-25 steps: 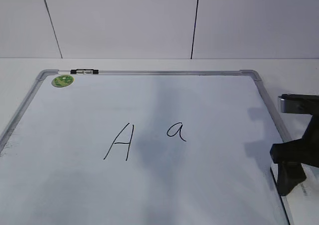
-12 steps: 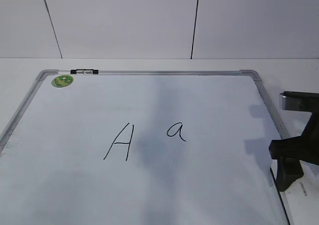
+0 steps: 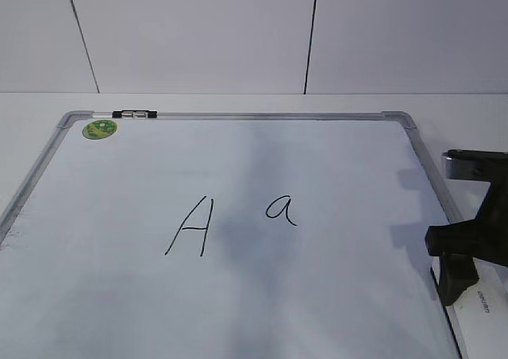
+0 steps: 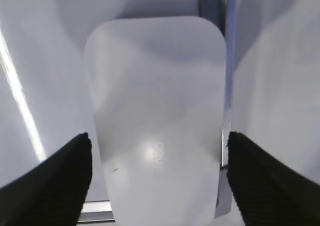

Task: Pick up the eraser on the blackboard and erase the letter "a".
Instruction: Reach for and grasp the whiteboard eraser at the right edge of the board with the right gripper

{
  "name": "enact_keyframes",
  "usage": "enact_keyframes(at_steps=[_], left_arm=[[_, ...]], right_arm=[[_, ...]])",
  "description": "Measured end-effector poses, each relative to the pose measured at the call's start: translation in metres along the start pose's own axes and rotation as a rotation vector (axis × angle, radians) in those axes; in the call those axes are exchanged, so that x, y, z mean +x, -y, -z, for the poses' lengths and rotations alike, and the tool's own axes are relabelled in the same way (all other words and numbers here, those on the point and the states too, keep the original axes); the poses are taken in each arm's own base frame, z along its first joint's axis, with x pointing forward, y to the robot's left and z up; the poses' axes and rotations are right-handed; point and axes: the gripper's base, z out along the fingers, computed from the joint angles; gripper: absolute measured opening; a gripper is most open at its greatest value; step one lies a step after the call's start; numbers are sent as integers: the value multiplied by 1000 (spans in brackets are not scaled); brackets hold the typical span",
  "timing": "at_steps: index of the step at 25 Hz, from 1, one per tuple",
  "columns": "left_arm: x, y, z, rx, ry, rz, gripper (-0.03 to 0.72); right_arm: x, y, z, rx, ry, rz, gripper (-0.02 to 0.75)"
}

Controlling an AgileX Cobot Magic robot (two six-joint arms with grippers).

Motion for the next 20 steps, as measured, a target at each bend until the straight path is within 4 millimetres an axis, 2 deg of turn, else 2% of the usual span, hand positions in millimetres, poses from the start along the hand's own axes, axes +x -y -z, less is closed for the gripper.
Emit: enact_keyframes(at_steps=[20], left_arm=[[0,0,0,0,0,0,239]], right_arm=[[-5,-1,0,-8,58,5,665]])
